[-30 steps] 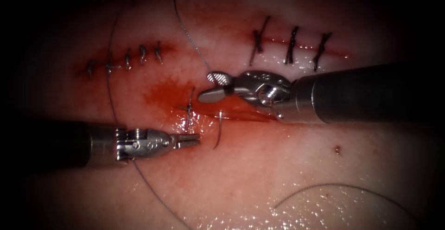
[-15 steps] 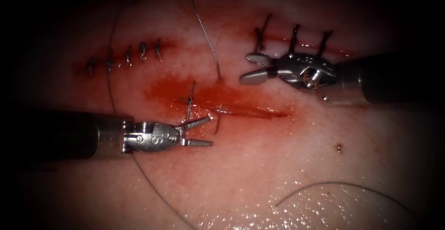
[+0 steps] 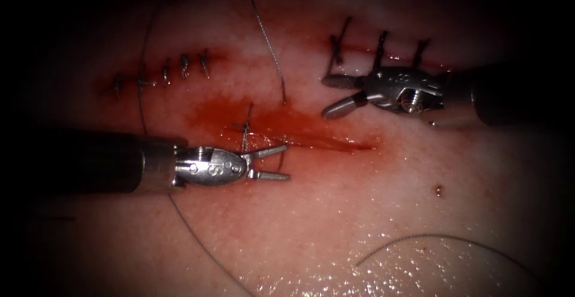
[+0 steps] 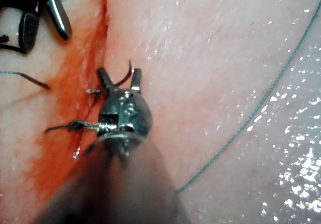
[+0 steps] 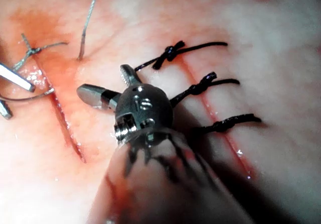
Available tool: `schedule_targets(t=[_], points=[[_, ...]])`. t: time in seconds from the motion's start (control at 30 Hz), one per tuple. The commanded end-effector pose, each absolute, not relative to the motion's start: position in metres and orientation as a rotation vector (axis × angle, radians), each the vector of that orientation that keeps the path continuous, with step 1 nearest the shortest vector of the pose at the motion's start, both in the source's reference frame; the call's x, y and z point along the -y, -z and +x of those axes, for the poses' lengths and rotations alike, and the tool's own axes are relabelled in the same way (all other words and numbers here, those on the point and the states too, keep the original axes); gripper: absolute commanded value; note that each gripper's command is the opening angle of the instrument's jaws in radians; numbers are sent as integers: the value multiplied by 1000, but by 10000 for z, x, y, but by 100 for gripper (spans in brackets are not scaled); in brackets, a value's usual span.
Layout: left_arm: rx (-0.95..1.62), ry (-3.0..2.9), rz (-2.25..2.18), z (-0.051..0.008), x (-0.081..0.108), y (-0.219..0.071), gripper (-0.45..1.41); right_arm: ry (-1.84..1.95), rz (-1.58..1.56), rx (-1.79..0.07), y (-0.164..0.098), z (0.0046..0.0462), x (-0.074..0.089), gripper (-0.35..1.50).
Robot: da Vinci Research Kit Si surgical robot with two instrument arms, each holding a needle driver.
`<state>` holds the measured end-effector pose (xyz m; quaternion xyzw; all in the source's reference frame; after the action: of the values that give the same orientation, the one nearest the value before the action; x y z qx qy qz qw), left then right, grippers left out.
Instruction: Wound Closure
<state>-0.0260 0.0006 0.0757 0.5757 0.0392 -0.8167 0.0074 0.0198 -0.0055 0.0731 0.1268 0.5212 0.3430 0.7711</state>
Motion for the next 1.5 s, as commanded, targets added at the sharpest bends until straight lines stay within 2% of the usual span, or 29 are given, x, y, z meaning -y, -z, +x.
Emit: schedule_targets(t=[0.03,0.07,0.1,0.13,0.17,0.4,0.53,0.57,0.6,0.63,0.67,0.93,1.17,1.4,1.5], points=[[-130,2547,1803,-265,-2,-764,32,-746,273,-1129,-736,202,60,148],[-132,2543,1804,-265,-4,-765,21,-745,274,-1129,-735,202,60,148],[-154,2543,1815,-263,-9,-767,-28,-744,275,-1130,-735,201,61,146],[-154,2543,1815,-263,-9,-767,-28,-744,275,-1130,-735,201,61,146],[-191,2551,1832,-261,-11,-768,-45,-743,276,-1130,-735,201,62,146],[-577,2518,1967,-260,-13,-771,-45,-728,296,-1138,-732,201,69,135],[-815,2485,2043,-260,-5,-762,-45,-720,308,-1143,-731,203,71,135],[-974,2467,2073,-259,-1,-753,-45,-713,318,-1150,-730,203,72,135],[-974,2467,2073,-259,-1,-753,-45,-713,318,-1150,-730,203,72,135],[-1128,2456,2086,-258,1,-743,-45,-709,324,-1149,-730,204,72,135],[-1128,2456,2086,-258,1,-743,-45,-709,324,-1149,-730,204,72,135],[-1596,2383,2065,-241,-3,-697,-45,-680,347,-1132,-729,208,77,133],[-1632,2363,2075,-233,1,-678,-45,-660,366,-1119,-727,211,82,133],[-1108,2365,2182,-229,-12,-644,-45,-648,380,-1115,-725,211,87,131],[-832,2356,2219,-228,-31,-632,-45,-626,398,-1123,-722,210,93,111]])
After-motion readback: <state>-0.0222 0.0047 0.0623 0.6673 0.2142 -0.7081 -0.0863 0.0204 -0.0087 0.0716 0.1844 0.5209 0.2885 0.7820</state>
